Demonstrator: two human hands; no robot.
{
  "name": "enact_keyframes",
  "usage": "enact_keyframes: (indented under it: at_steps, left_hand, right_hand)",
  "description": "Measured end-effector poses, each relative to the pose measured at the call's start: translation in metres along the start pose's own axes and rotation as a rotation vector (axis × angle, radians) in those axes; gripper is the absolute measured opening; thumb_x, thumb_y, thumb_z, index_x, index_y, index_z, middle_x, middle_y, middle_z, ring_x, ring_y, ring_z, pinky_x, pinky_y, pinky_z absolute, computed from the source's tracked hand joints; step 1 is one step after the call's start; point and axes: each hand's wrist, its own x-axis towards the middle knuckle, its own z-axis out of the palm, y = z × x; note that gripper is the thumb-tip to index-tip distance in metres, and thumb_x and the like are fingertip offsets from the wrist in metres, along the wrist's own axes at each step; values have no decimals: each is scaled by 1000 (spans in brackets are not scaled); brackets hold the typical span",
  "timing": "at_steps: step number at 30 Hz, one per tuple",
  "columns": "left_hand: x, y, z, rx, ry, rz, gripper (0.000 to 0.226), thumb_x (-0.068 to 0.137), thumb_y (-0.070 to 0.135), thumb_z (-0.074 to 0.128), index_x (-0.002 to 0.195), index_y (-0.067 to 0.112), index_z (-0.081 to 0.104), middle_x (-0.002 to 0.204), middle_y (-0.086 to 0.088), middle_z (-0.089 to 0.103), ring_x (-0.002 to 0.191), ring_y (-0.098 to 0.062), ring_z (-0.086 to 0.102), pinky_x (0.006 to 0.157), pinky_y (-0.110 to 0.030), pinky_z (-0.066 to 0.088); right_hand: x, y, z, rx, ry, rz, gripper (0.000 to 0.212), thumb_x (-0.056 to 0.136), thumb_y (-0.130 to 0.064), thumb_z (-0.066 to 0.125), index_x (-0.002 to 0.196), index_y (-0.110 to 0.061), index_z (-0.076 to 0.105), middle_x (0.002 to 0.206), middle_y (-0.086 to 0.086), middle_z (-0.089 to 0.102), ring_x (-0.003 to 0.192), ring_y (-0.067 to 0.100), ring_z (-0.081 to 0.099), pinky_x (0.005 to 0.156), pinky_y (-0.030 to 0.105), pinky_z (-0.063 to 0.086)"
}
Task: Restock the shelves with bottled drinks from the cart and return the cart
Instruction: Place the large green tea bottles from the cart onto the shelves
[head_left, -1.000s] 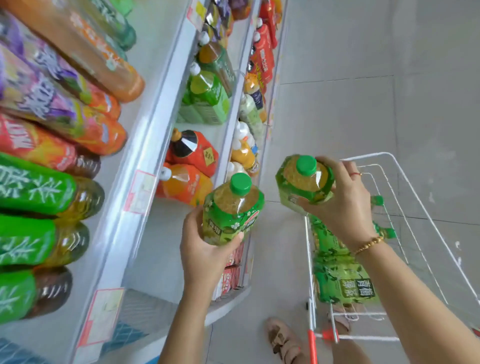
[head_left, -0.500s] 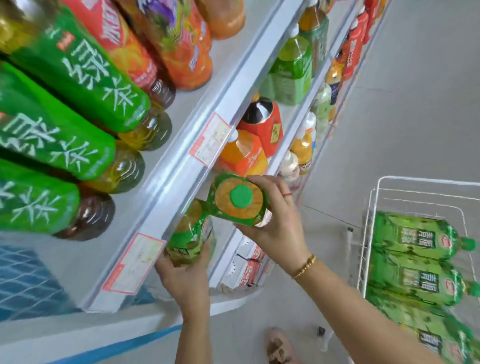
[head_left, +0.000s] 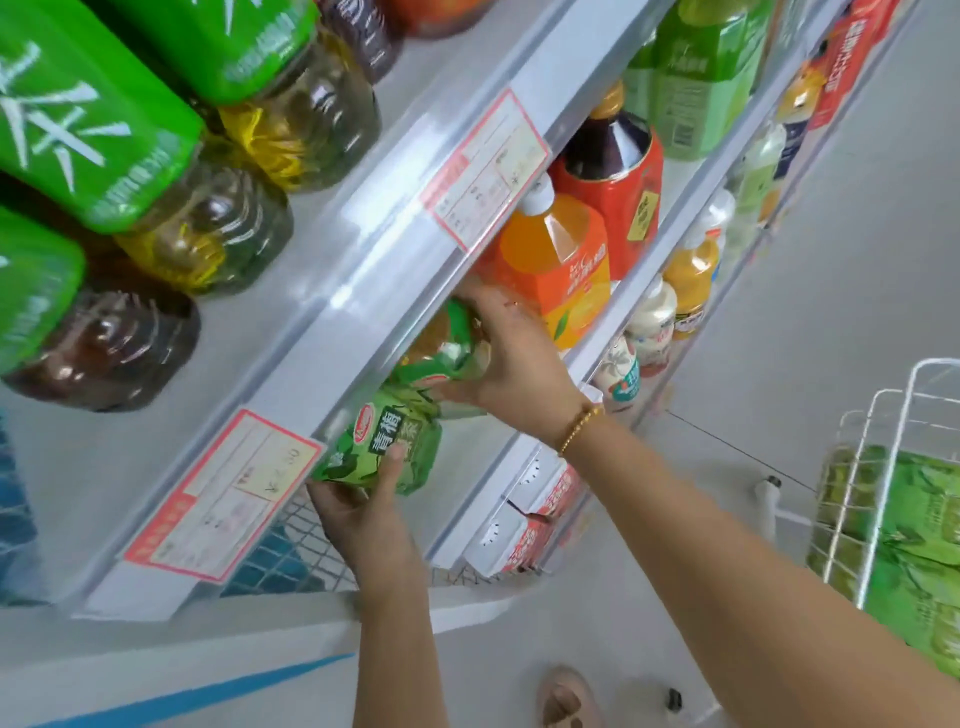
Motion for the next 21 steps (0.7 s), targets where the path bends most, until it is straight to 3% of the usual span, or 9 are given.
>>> enact_keyframes:
  at_steps: [2,4,7,9,11,13,16,21]
  left_hand:
    - [4,-2,-3,24,-15,2,73,75,7,74,136,32,44,131,11,57,120,-3,54,98,-24,42]
    - [10,-8,-2,33,1,9,67,76,12,74,131,39,48,128,14,58,120,-2,52,97,-24,41]
    - [17,-19,6,32,119,28,54,76,15,74,125,29,54,123,9,62,119,-7,54,101,-30,45]
    - [21,-25,16,-18,221,33,45,77,14,74,117,21,55,120,2,63,117,-12,57,100,-35,48]
    - [24,-27,25,-46,269,6,45,78,17,73,114,27,50,114,5,62,110,-9,59,96,-31,50]
    - [28,-29,30,-52,301,-26,52,79,23,73,122,31,45,107,12,58,99,-2,60,90,-26,51]
    - [38,-32,28,-51,343,-37,50,82,27,70,126,28,46,102,17,57,94,1,59,84,-22,50]
    - [60,-32,29,-38,443,-72,56,88,35,62,137,18,41,131,-2,52,110,-14,55,98,-27,43]
  right_hand:
    - [14,6,2,120,-48,78,82,61,-19,86,132,-16,45,130,-1,54,114,4,49,94,10,40]
    - [26,15,5,218,-122,112,82,66,-16,84,137,-17,42,138,-3,49,119,-2,41,93,-4,30]
    - [38,29,17,128,-138,74,81,72,-32,79,142,-23,39,139,3,49,126,11,44,103,11,31]
    - [35,37,31,1,-81,86,78,75,-40,73,143,-28,36,134,8,51,122,20,45,100,21,35]
    - [29,43,47,-28,-6,140,72,78,-40,70,142,-27,40,130,11,53,116,24,48,91,20,35]
    - [26,51,61,52,63,174,63,79,-36,71,136,-23,48,123,10,58,110,24,53,87,19,37]
    - [30,62,82,247,126,208,49,79,-27,72,124,-19,55,119,5,60,108,21,56,94,38,47]
    - [42,63,107,375,90,195,45,83,-21,69,125,-20,54,125,1,55,108,15,54,94,30,45]
